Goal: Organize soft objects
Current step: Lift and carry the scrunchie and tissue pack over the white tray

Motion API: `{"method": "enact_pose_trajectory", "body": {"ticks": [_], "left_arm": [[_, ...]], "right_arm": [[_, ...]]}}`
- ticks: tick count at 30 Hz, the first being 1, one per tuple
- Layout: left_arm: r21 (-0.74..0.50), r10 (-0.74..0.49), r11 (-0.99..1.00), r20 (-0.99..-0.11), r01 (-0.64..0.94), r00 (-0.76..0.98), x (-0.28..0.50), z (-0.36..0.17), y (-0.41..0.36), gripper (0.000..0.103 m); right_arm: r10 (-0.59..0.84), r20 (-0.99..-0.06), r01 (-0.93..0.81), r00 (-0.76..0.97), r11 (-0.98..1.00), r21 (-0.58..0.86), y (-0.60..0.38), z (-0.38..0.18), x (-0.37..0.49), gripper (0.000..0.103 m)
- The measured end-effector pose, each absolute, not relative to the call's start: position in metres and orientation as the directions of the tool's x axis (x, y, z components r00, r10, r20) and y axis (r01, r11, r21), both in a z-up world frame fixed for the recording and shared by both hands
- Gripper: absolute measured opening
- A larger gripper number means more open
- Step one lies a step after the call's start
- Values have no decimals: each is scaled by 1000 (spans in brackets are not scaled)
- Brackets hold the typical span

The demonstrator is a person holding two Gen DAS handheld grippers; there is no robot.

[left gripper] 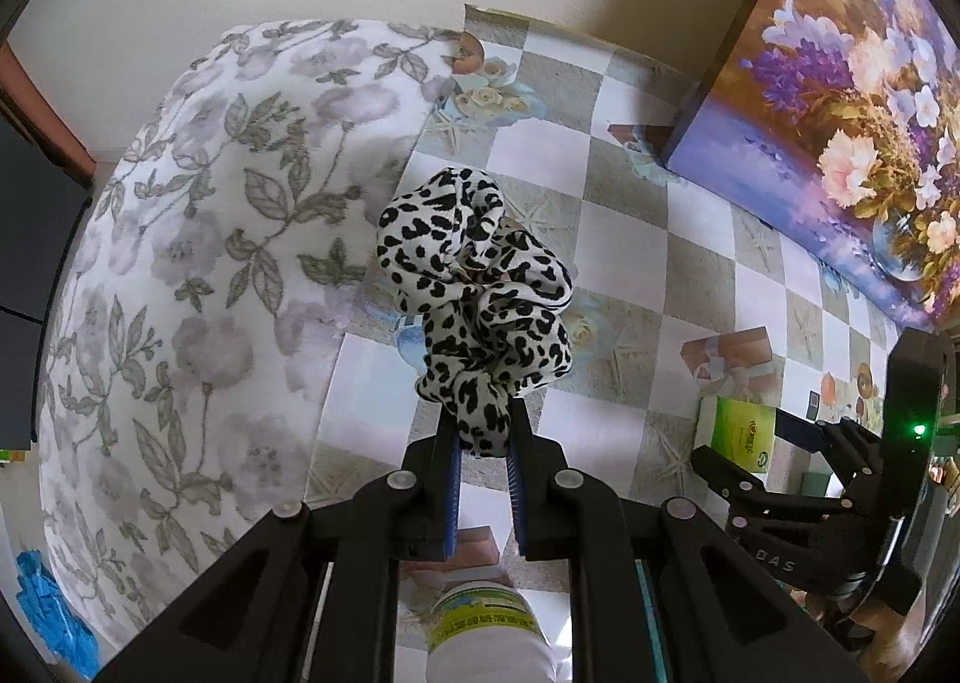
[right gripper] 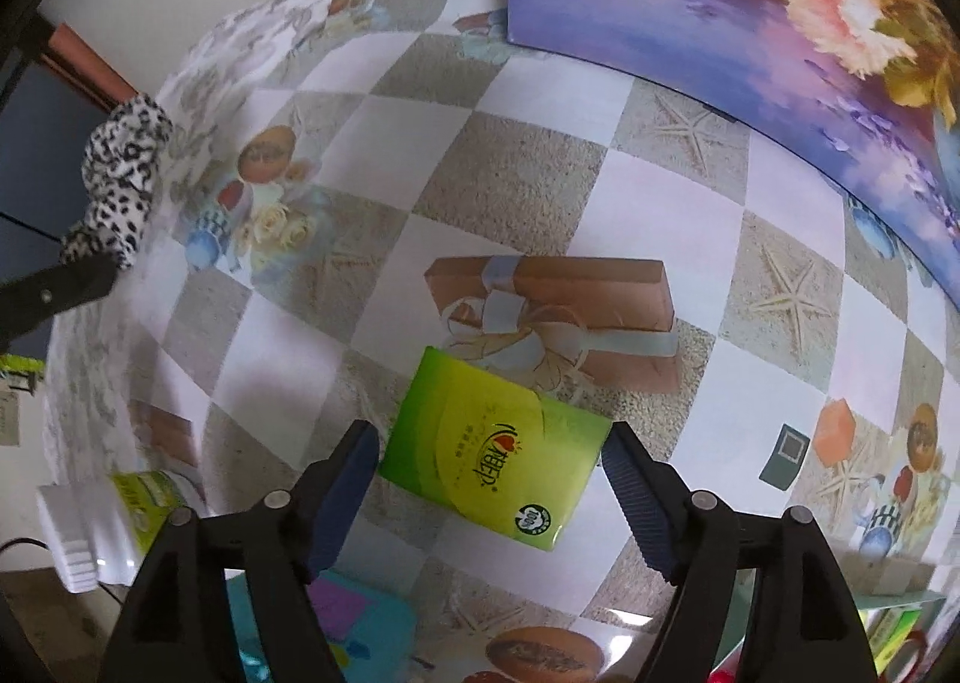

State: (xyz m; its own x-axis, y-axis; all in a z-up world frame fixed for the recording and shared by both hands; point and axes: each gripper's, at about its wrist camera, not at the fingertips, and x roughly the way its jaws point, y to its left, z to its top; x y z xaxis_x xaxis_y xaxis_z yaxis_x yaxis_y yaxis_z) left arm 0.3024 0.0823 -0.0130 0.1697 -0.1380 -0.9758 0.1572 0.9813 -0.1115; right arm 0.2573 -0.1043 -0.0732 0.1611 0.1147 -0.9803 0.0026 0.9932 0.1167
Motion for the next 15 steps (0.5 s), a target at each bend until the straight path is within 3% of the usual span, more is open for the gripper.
{"method": "enact_pose_trajectory", "body": {"ticks": [15], "left_arm": [[-124, -149, 982, -972, 143, 181, 290, 5, 76, 14]], "right_arm": [[81, -973, -15, 217, 997, 80, -111, -46, 225, 75]]}}
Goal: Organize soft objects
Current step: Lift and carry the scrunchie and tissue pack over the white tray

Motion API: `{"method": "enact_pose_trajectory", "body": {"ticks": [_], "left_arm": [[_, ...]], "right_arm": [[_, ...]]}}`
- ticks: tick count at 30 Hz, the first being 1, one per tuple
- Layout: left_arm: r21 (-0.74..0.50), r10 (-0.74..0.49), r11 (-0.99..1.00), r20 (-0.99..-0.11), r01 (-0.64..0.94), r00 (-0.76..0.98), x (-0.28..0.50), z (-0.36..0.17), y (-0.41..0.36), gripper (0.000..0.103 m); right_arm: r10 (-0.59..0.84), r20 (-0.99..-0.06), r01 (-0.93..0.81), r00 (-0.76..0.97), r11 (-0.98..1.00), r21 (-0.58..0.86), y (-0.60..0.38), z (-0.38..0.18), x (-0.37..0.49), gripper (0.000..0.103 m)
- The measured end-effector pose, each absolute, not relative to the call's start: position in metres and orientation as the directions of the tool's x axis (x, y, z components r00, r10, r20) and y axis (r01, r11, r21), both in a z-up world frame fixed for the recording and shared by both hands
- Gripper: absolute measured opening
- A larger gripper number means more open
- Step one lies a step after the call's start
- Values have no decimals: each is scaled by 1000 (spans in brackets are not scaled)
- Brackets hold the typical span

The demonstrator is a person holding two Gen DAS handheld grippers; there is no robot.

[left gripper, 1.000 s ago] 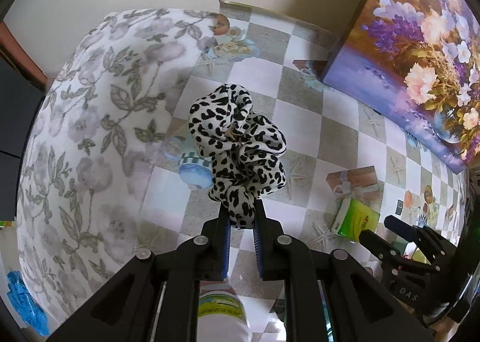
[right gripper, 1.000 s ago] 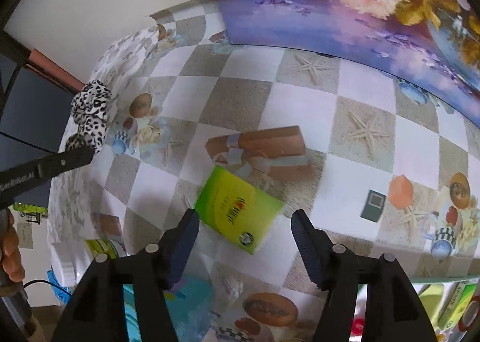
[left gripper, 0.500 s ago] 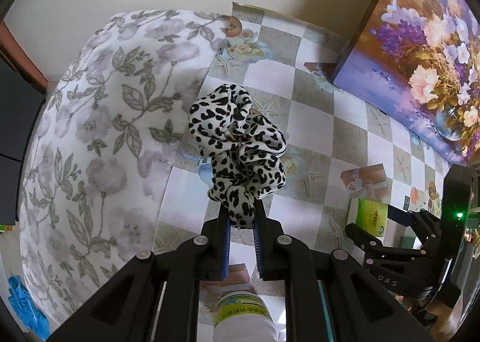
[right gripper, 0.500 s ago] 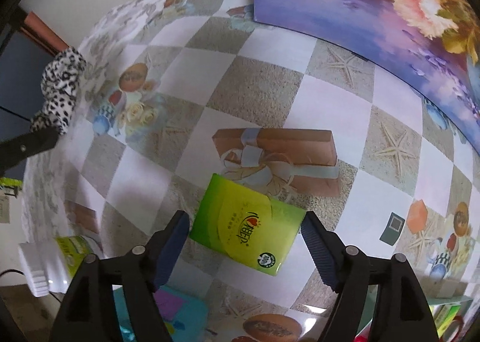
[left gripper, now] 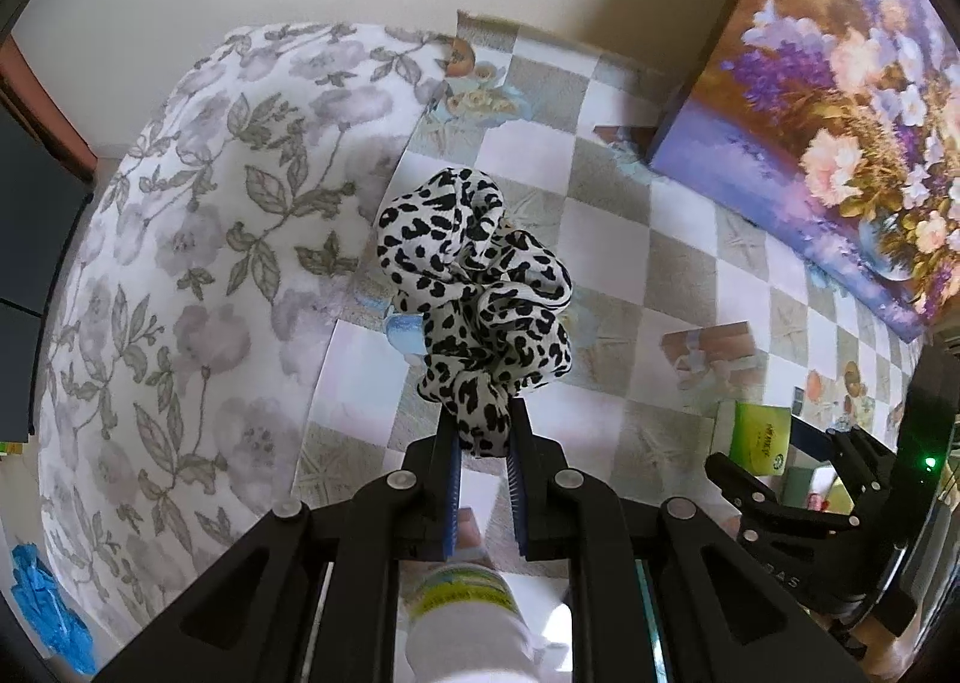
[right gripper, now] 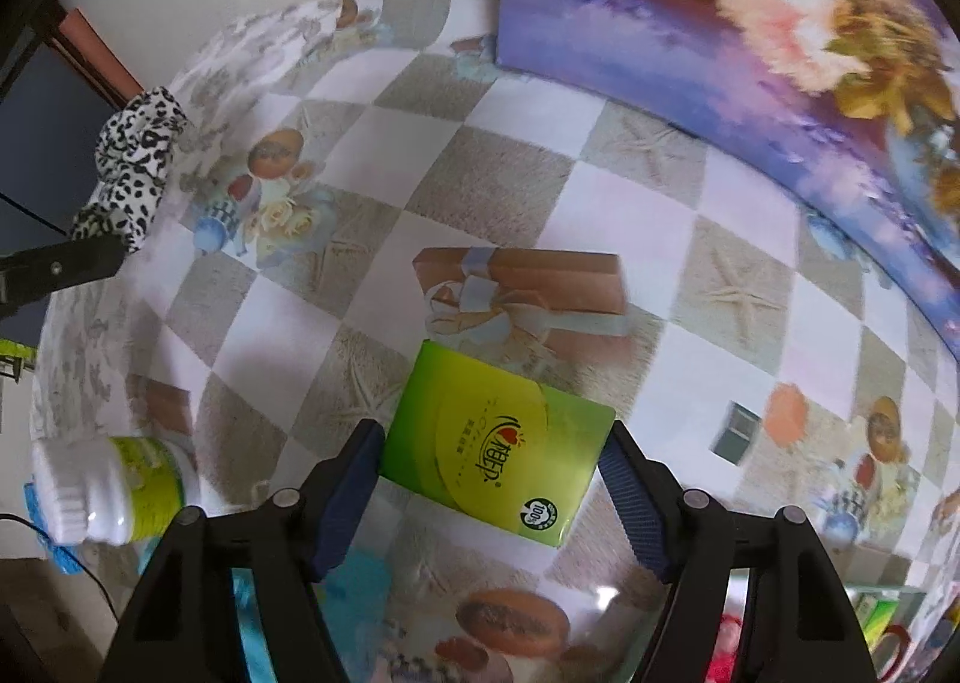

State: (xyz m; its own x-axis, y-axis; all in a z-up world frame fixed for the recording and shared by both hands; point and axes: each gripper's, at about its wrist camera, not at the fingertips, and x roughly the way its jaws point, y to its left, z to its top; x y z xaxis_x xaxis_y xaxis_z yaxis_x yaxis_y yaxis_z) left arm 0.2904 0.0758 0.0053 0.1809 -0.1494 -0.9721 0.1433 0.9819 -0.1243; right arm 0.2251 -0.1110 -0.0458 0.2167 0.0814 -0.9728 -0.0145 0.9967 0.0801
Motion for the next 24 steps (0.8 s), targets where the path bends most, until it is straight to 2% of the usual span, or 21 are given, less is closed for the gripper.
{"method": "enact_pose_trajectory", "body": {"ticks": [14, 24], "left_arm": [[-217, -262, 957, -933, 192, 249, 200, 79, 27, 14], [-262, -334, 928, -900, 266, 281, 116, 99, -21, 14]], "right_arm": [[60, -946, 61, 317, 995, 83, -171, 41, 130, 75], [9, -924, 135, 382, 989, 65, -208, 76, 34, 75]]}}
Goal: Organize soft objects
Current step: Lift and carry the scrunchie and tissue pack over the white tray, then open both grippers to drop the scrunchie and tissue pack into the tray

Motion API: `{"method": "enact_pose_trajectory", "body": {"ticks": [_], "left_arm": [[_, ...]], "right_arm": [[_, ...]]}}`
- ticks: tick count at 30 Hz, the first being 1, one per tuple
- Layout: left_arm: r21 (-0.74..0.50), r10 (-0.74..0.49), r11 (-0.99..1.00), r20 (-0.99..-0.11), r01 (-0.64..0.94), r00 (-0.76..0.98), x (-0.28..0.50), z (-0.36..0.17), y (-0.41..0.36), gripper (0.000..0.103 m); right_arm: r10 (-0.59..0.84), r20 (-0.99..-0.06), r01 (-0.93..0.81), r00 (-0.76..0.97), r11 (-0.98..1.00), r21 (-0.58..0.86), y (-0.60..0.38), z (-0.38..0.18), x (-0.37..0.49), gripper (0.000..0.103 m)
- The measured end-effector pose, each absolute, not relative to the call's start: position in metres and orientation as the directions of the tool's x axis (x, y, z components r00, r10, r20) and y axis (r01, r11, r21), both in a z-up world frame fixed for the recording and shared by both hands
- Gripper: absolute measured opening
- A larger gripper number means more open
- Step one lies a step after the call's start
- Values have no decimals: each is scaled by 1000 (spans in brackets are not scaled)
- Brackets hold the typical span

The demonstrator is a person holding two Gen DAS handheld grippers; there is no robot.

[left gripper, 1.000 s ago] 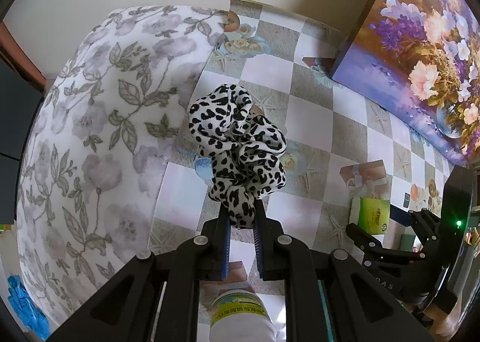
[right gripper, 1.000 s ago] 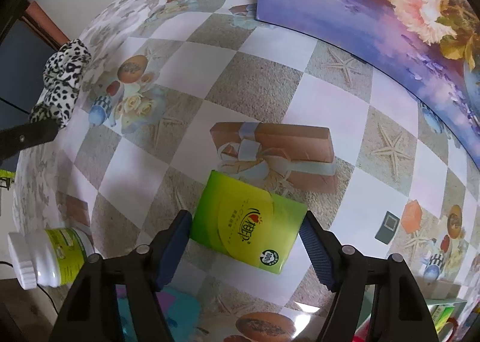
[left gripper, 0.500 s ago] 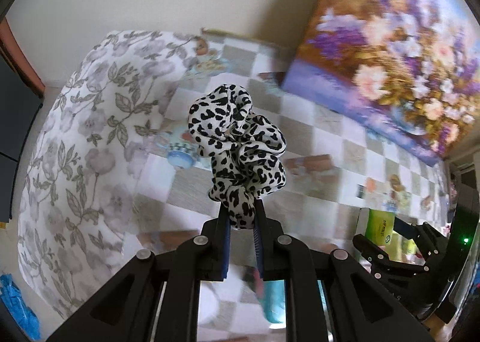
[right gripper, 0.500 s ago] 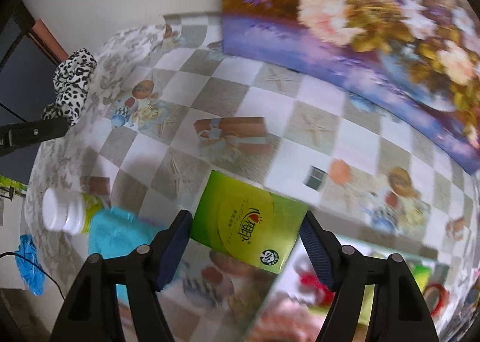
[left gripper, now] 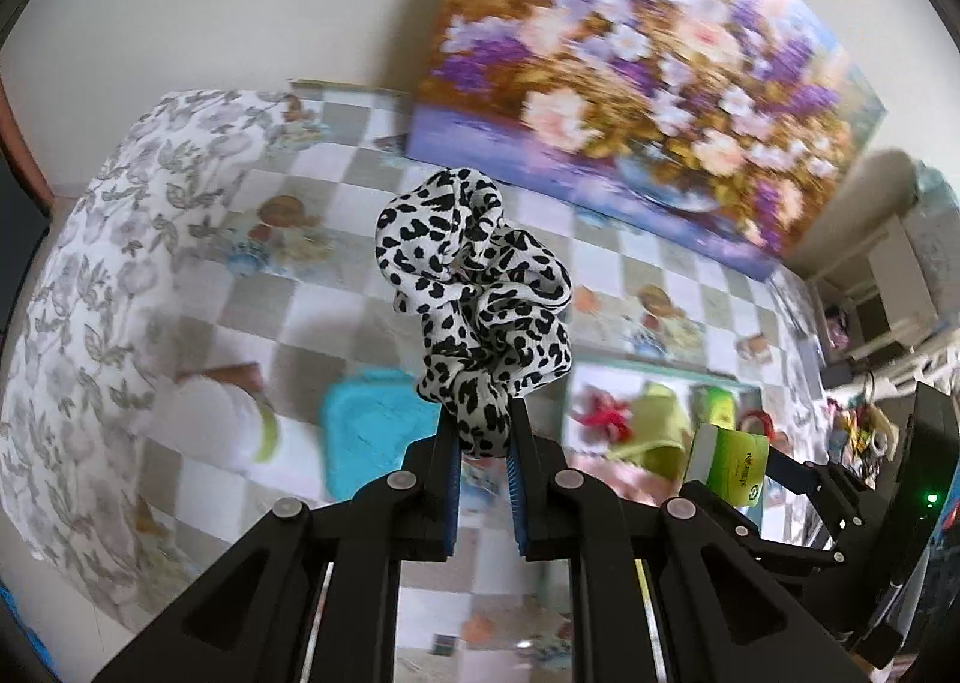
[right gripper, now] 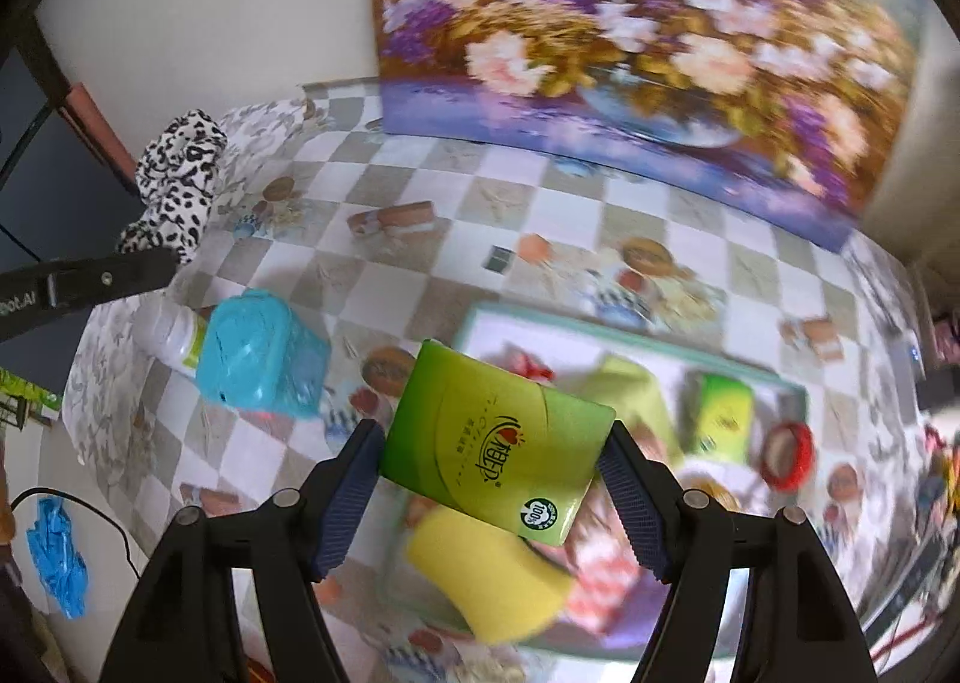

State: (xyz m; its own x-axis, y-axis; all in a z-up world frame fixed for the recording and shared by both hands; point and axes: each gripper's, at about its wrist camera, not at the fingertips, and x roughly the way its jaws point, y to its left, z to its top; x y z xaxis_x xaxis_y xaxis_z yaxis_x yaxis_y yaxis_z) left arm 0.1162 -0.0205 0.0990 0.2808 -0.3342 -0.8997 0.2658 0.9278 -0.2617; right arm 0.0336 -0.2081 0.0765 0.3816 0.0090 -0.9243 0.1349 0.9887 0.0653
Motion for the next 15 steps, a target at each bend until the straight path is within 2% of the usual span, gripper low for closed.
{"method": "enact_pose_trajectory", "body": {"ticks": [6, 15], "left_arm": [[-284, -372, 906, -888, 315, 270, 68, 86, -58, 14], [-313, -399, 870, -901, 381, 169, 18, 31, -125, 14]], "right_arm": [[-19, -913, 227, 407, 971, 81, -236, 71, -21, 75], [-19, -930, 358, 367, 926, 123, -274, 33, -67, 75]]}}
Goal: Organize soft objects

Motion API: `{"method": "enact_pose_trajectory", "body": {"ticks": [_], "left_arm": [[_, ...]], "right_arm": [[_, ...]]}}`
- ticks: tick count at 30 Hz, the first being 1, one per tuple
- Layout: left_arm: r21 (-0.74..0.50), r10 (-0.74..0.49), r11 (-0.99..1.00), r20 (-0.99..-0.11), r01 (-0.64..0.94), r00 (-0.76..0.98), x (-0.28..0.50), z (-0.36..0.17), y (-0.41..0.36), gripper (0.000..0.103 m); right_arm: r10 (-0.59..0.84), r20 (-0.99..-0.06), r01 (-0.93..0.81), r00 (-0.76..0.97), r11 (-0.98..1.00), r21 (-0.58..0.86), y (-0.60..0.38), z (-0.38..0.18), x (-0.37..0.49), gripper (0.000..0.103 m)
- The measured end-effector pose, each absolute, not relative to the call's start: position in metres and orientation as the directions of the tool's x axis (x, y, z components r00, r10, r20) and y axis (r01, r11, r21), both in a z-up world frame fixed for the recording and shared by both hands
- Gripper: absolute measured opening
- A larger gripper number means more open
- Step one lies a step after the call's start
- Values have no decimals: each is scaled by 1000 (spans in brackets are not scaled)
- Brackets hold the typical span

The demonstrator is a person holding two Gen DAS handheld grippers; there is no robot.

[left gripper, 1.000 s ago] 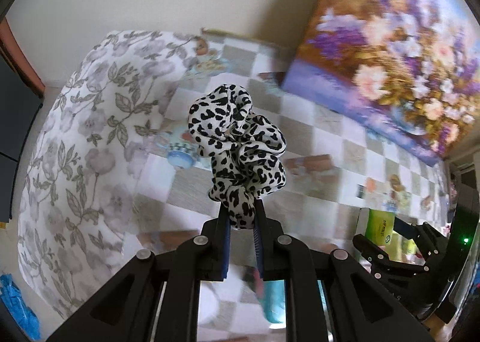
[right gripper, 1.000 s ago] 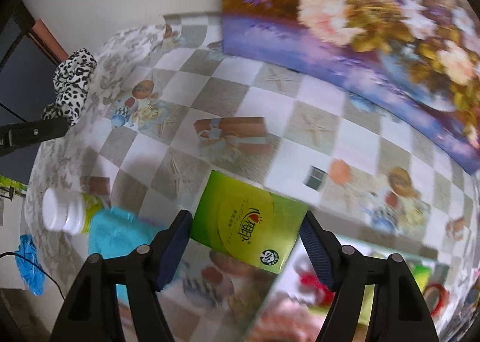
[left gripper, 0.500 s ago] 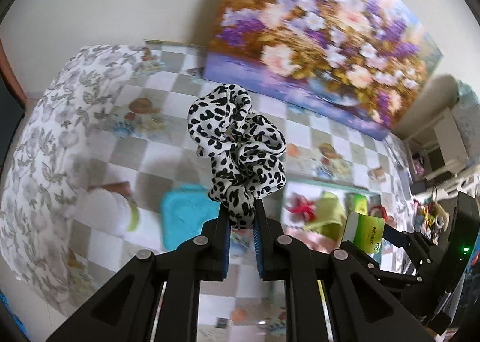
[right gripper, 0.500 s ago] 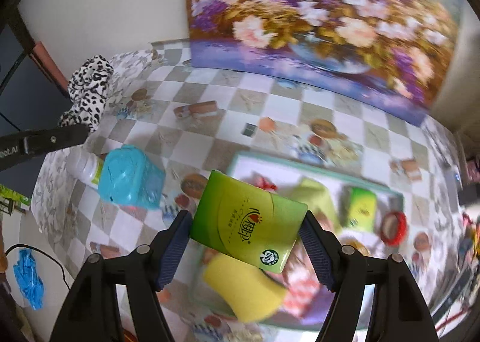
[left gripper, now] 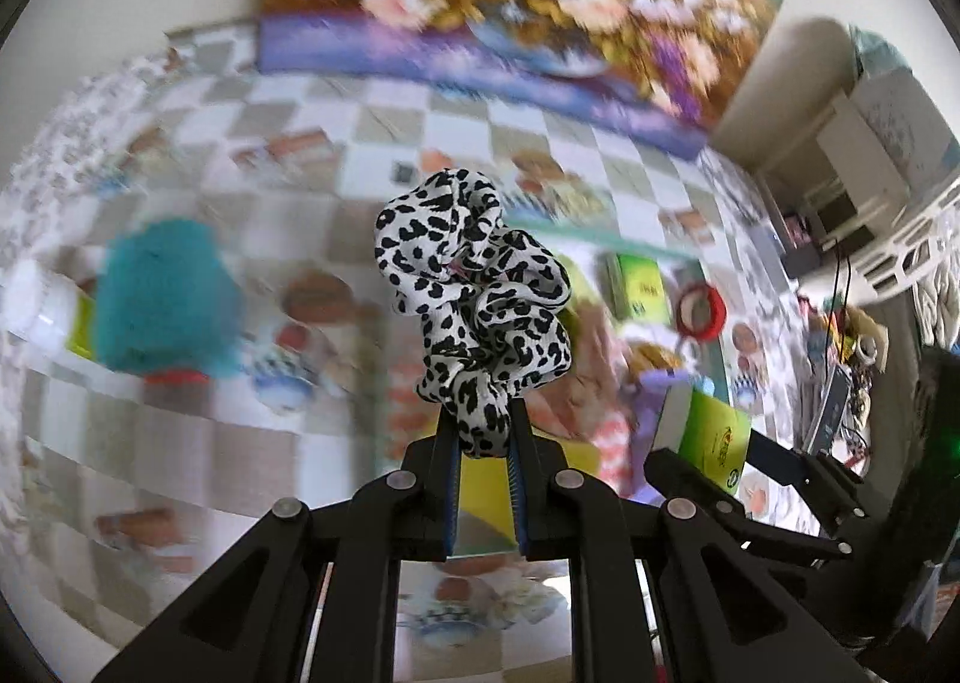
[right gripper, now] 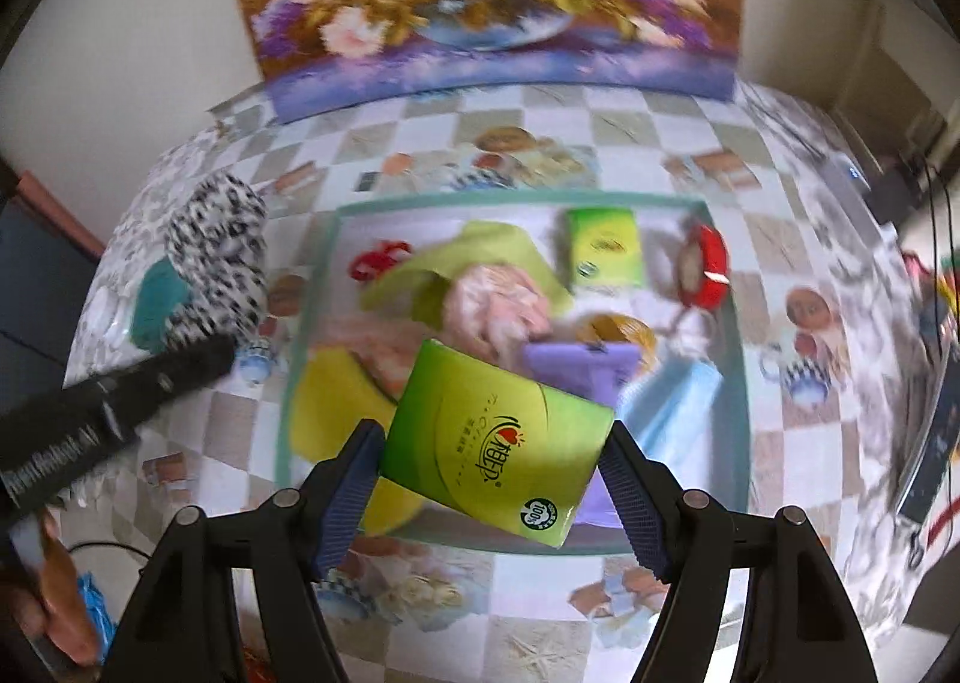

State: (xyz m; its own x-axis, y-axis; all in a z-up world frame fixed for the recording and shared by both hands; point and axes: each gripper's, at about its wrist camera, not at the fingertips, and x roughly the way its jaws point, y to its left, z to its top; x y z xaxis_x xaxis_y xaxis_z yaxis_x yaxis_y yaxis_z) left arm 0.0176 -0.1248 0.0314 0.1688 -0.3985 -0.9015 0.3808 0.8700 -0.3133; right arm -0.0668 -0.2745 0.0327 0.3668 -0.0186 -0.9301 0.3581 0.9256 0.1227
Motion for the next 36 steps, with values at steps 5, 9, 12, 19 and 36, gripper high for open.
{"method": "enact_pose_trajectory", "body": {"ticks": [5, 9, 12, 19, 36], "left_arm": [[-324, -397, 863, -910, 388, 123, 15, 5, -152, 13], [-346, -409, 861, -907, 373, 103, 22, -10, -159, 14], [-371, -429, 854, -898, 364, 92, 25, -15, -160, 17], [-418, -468, 839, -880, 348, 73, 25, -9, -156, 50], [-231, -302, 938, -911, 260, 281, 11, 5, -85, 96]], "right_arm": [[4, -933, 378, 360, 914, 150, -288, 18, -66, 76], [-5, -941, 384, 338, 914, 133, -293, 8, -62, 76], [15, -943, 384, 332, 911, 149, -296, 2, -60, 76], [8, -944, 392, 329, 909, 144, -300, 2, -62, 77], [-18, -933, 413, 359, 900, 142, -288, 9, -84, 103]]}}
